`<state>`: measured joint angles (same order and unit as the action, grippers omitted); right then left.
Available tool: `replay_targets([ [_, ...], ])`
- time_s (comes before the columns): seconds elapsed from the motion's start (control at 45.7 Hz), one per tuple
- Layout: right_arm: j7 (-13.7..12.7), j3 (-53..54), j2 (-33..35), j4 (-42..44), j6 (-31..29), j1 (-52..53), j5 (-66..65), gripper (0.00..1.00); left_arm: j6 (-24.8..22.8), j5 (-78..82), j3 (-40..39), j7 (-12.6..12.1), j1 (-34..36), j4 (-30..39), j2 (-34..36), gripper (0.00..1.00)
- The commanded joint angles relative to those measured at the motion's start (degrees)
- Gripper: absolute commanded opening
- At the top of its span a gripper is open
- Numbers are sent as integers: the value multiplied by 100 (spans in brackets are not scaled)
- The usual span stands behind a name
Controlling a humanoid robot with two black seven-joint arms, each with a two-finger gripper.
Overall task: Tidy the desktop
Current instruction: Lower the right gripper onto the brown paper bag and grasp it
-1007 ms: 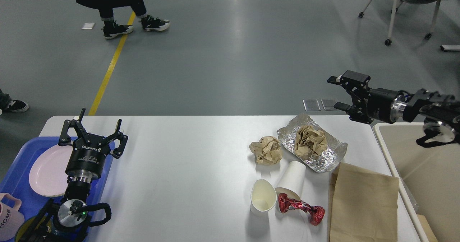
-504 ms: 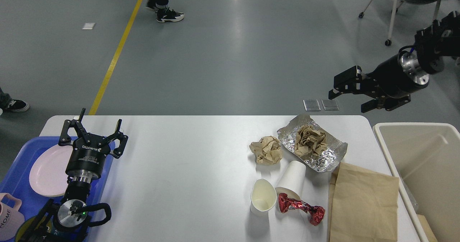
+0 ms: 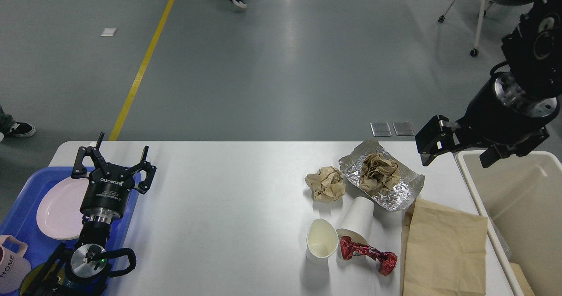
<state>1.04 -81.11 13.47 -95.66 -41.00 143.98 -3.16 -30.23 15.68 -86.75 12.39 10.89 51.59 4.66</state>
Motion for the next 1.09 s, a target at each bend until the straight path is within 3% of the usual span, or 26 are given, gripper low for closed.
replay_targets([
  [0.0, -7, -19, -99, -102, -22, 25, 26, 100, 0, -4, 0, 0, 0, 0, 0, 96],
  [0.263, -7, -115, -38, -102, 4, -10, 35, 100, 0, -4, 0, 0, 0, 0, 0, 96],
  [0.46, 19, -291, 603, -23, 127, -440, -79, 100, 0, 5, 0, 0, 0, 0, 0, 96],
  [0.788, 151, -230, 1121, 335, 2050, -2749, -492, 100, 0, 5, 0, 0, 0, 0, 0, 96],
  [0.942, 177, -160, 1377, 1119, 2263, -3700, -624, 100, 0, -4, 0, 0, 0, 0, 0, 96],
  [1.073, 466, 60, 1448, 1699, 2395, -4527, -624, 100, 0, -4, 0, 0, 0, 0, 0, 96],
])
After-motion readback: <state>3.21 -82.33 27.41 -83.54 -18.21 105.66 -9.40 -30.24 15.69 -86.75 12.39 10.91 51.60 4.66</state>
